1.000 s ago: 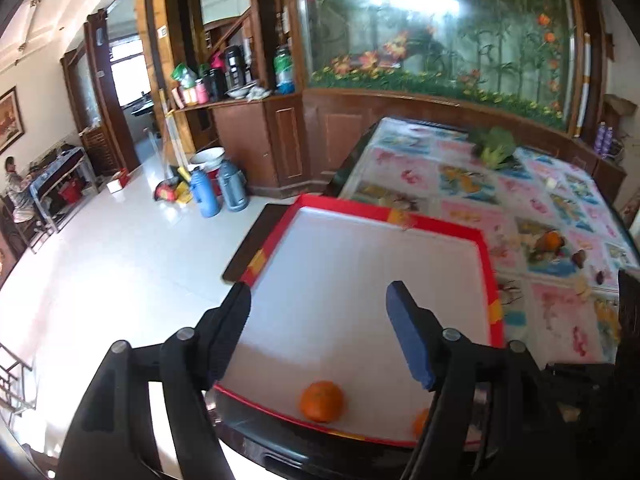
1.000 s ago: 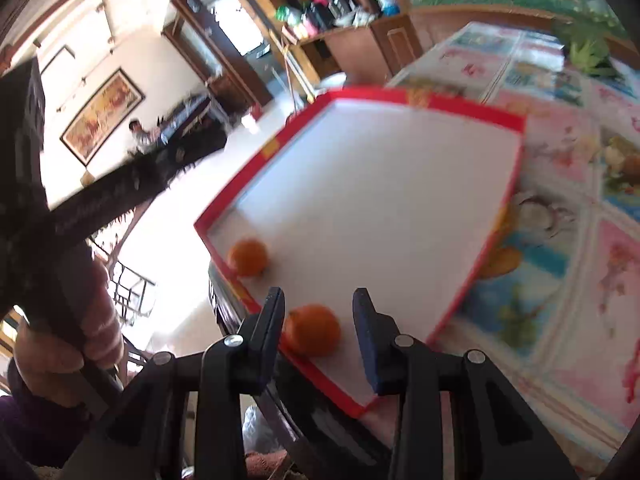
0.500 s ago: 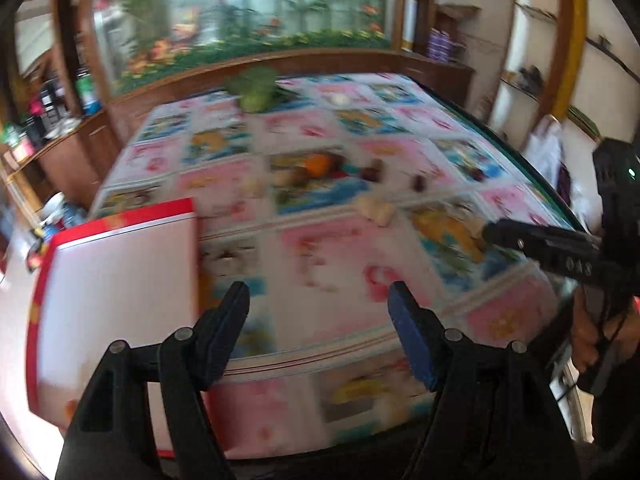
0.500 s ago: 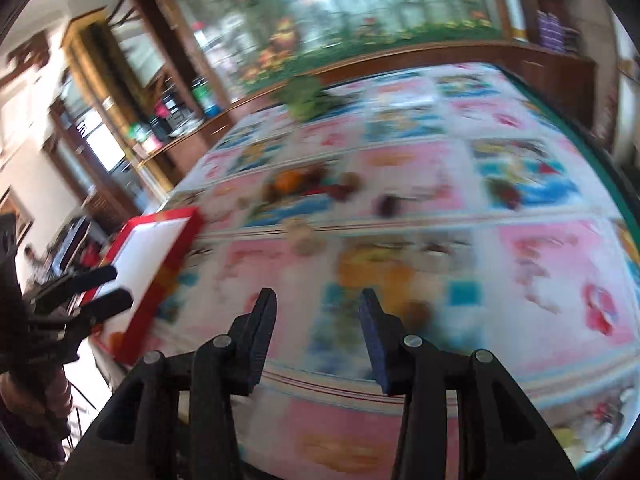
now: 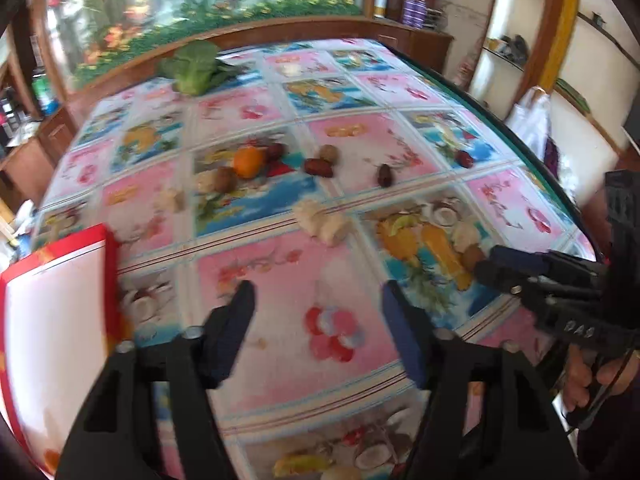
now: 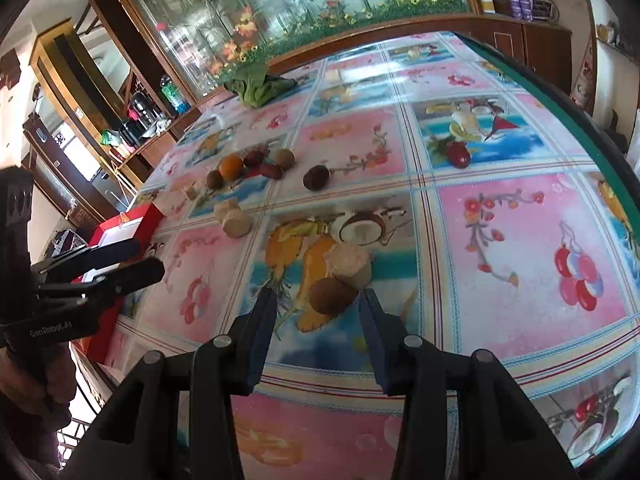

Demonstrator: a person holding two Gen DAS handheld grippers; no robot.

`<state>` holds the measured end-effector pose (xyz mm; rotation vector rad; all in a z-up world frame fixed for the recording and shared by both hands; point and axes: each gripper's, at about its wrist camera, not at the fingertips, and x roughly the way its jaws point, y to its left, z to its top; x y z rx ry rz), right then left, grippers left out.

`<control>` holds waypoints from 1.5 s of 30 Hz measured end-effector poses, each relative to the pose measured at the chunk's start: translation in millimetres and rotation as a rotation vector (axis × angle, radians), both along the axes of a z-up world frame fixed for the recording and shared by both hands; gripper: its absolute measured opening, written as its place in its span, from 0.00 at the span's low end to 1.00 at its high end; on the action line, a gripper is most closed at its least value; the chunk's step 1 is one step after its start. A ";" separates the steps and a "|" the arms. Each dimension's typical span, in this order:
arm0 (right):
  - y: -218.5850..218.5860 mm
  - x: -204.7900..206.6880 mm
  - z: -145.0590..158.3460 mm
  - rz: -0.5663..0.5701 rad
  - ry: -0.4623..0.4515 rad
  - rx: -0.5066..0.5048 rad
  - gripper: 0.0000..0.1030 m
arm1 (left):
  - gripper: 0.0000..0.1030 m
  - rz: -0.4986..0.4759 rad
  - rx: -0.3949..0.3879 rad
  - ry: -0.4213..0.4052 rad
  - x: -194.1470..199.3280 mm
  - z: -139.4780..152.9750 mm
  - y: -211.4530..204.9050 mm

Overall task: Organize fruits
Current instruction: 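Grasp a beige cube with the left gripper while the right grasps a brown round fruit, then carry the cube and brown fruit into the tray and open both grippers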

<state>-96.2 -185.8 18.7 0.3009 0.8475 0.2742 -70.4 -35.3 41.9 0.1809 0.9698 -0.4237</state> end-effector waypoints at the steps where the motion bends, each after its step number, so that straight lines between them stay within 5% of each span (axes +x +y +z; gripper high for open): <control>1: 0.1 1.5 -1.6 -0.001 0.007 -0.001 0.41 | 0.48 -0.014 -0.003 0.017 4.6 -3.8 -3.7; 4: 2.9 5.3 -3.2 0.005 0.023 -0.013 0.39 | 0.37 -0.044 0.001 0.047 17.4 -15.2 -14.2; 14: 13.3 18.1 -6.3 0.015 0.041 -0.063 0.19 | 0.37 -0.059 -0.022 0.100 50.8 -32.1 -21.1; 33: 13.1 13.7 -6.1 0.035 0.006 -0.066 0.19 | 0.26 -0.078 -0.024 0.075 66.7 -41.4 -31.5; 45: 20.0 2.8 4.6 0.075 -0.021 0.045 0.18 | 0.26 0.033 -0.106 -0.057 5.2 11.9 34.4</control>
